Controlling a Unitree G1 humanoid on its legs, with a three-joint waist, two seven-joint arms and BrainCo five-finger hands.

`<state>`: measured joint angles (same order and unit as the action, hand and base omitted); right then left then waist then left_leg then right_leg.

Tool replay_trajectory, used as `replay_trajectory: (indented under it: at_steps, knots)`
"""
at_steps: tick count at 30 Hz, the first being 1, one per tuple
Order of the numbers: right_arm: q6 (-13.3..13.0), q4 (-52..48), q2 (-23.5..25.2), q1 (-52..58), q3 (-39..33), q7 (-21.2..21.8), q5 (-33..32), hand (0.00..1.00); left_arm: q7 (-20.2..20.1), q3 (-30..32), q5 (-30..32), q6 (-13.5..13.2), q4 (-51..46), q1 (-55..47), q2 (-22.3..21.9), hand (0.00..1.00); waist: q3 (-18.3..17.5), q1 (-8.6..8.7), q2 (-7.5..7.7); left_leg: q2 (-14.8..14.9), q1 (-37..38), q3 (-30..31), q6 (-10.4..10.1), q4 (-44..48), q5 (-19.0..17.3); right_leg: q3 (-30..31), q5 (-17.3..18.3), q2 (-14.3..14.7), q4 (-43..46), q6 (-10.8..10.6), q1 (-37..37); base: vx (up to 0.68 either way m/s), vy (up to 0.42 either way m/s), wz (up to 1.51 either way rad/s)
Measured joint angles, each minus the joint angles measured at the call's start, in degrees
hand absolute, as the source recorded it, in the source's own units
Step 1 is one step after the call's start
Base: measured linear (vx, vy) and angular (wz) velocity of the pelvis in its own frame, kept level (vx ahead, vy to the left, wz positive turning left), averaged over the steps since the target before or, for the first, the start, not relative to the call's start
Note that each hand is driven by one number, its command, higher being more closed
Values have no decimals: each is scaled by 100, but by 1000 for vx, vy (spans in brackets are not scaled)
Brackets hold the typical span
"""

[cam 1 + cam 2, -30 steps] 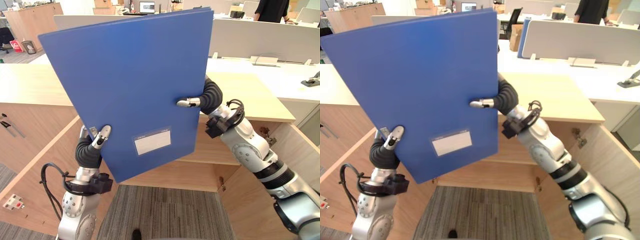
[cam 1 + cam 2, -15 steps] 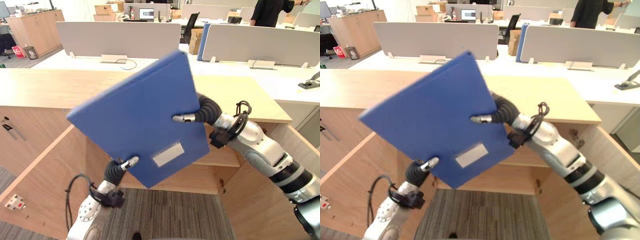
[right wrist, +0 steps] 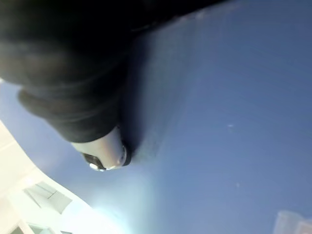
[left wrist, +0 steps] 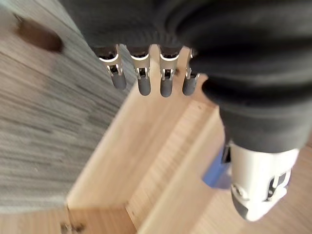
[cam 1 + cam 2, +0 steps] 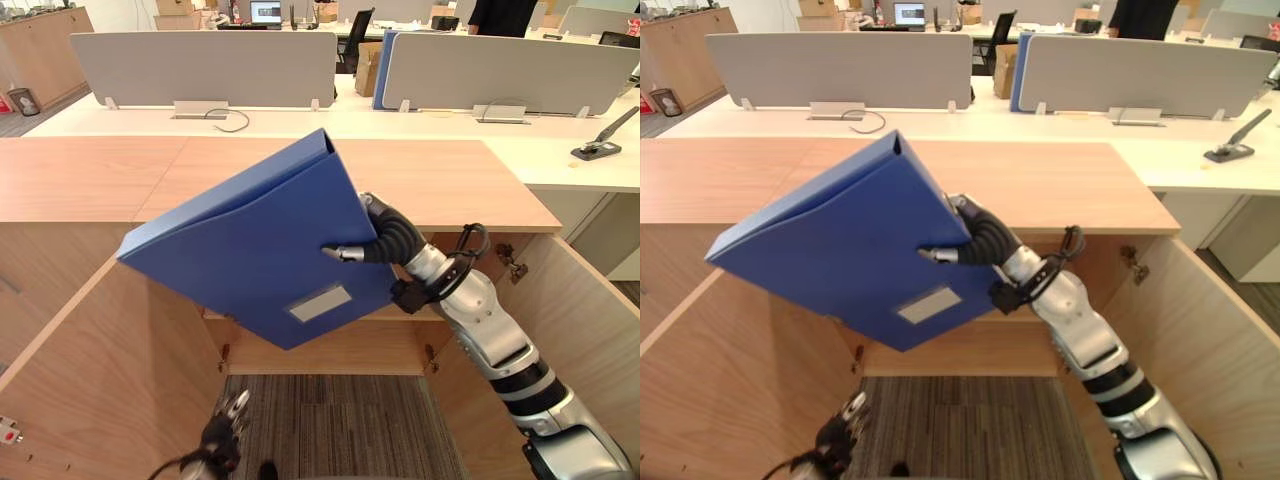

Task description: Walk over to the cabinet, pick up the folder, carry it to the office cabinet, place the folder inside the office cabinet, then close the office cabinet door

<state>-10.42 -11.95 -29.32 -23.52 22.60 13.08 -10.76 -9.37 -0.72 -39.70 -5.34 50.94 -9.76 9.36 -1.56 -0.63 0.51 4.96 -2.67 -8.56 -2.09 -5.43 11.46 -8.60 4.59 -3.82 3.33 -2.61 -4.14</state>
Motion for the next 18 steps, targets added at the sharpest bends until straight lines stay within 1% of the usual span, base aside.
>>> replay_trajectory:
  at_steps: [2,4,5,7,8,9,10,12,14,16,18]
  knots:
    - [-9,92,15,128,234,32,298,100,42,217,166,9,444,-11,-2,0,6,-9,1,1,25,-19,0,0,-2,28,1,-4,28,0,0,-28,5,-7]
    - [-70,417,15,292,826,83,820,100,75,542,512,34,961,-52,0,0,19,-22,13,0,80,-64,-8,-1,-19,95,19,-17,82,-9,9,-53,16,-10]
    - [-81,532,16,326,986,124,1022,100,95,610,644,42,1027,-82,0,0,29,-25,10,-8,87,-72,-31,0,-44,101,27,-21,102,-16,15,-67,28,-7]
    - [-105,1137,12,411,1563,215,1640,100,99,795,932,80,1175,-177,-2,0,90,-26,24,-32,126,-84,-24,0,-68,113,96,-51,169,-58,18,-79,37,-2]
    - [-110,1500,11,466,1833,270,2104,100,98,901,1079,109,1194,-214,-4,0,175,-60,18,-68,154,-94,4,0,-87,123,143,-79,231,-47,22,-73,40,-2]
    - [-115,1692,11,468,1974,283,2369,100,98,937,1107,119,1202,-229,-4,0,215,-78,22,-84,166,-100,7,1,-89,133,163,-98,275,-55,35,-77,48,-8]
    - [-125,2187,15,468,2231,347,2867,100,96,1049,1122,140,1250,-252,-20,0,305,-145,11,-120,172,-139,21,2,-99,184,246,-169,453,-76,132,-60,47,-11]
    - [-128,2548,39,470,2311,399,3366,100,96,1136,1163,143,1260,-288,-29,0,402,-198,6,-187,175,-171,58,4,-126,249,335,-252,663,-87,270,-63,68,-16]
    - [-128,2759,55,467,2402,434,3926,100,95,1248,1286,145,1272,-405,-39,0,545,-200,-7,-310,239,-245,117,7,-169,247,440,-417,861,-101,345,-33,84,-17]
    - [-129,2764,137,466,2403,434,4126,100,95,1305,1340,148,1320,-429,-36,0,633,-194,-3,-375,269,-335,181,7,-220,237,466,-533,969,-82,406,1,83,-22]
    - [-130,2830,315,450,2399,432,4148,100,96,1307,1472,151,1374,-378,-13,0,733,-184,19,-419,262,-352,223,6,-258,211,485,-611,1065,-120,484,20,63,-15]
